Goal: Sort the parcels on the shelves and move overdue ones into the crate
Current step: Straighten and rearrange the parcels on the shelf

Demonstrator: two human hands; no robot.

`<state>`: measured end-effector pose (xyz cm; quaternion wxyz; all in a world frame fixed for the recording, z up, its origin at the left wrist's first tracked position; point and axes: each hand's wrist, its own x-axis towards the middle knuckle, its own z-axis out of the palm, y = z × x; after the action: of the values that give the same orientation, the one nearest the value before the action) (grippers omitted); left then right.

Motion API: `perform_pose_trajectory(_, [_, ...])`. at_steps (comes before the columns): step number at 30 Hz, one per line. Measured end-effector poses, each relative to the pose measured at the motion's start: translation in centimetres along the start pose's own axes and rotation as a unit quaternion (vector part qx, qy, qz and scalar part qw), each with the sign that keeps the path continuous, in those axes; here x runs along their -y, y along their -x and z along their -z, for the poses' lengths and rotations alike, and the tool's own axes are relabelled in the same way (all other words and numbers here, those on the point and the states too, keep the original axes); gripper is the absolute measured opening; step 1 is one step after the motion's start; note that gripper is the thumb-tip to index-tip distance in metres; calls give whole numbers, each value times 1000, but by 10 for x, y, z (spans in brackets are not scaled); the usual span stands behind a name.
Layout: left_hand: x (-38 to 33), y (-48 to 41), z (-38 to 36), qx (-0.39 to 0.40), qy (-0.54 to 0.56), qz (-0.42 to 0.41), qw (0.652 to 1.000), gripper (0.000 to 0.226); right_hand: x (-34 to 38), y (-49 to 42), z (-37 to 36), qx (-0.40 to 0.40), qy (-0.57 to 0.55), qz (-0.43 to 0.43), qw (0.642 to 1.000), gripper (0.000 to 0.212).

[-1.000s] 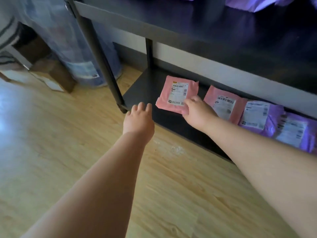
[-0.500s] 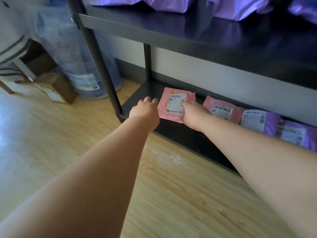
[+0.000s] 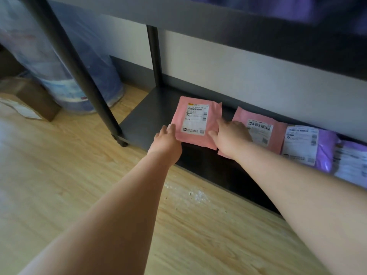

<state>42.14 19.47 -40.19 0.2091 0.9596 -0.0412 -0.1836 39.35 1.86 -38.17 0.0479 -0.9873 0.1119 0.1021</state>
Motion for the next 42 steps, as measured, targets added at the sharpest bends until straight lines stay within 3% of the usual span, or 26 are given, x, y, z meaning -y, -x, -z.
perform_pose_trajectory(4, [-10,-12,-10,12,49,29,998,58,1,-6,-12,41,18,-5,999,56])
perform_pose_trajectory(10, [-11,-25,-5,-9,182,78,980,32,8,-9,-16,52,-6,-1,999,48])
perform_pose_trajectory(13, [-10,-22,2,2,273,117,955,20,13,-7,-14,31,-82,-19,996,37])
perform_pose_trajectory(15, [-9,-18,4,22,345,164,924,15,18,-5,-13,28,-187,-47,981,42])
perform_pose_trajectory(19, [0,-8,9,53,495,194,846,7,19,-1,-6,-4,-338,-56,939,64])
perform_pose_trajectory(22, [9,-6,17,61,531,187,824,14,14,-2,0,-13,-483,-96,870,75])
perform_pose_trajectory(26, [11,1,25,111,586,140,790,20,-1,-2,3,78,-642,-105,755,50])
perform_pose_trajectory(28, [10,5,27,130,595,121,784,22,-8,1,7,122,-664,-76,733,40])
perform_pose_trajectory(34, [11,8,24,165,571,91,799,25,-22,3,5,181,-647,-56,738,39])
perform_pose_trajectory(42, [12,6,18,154,587,106,788,27,-21,2,-5,164,-657,-86,731,39])
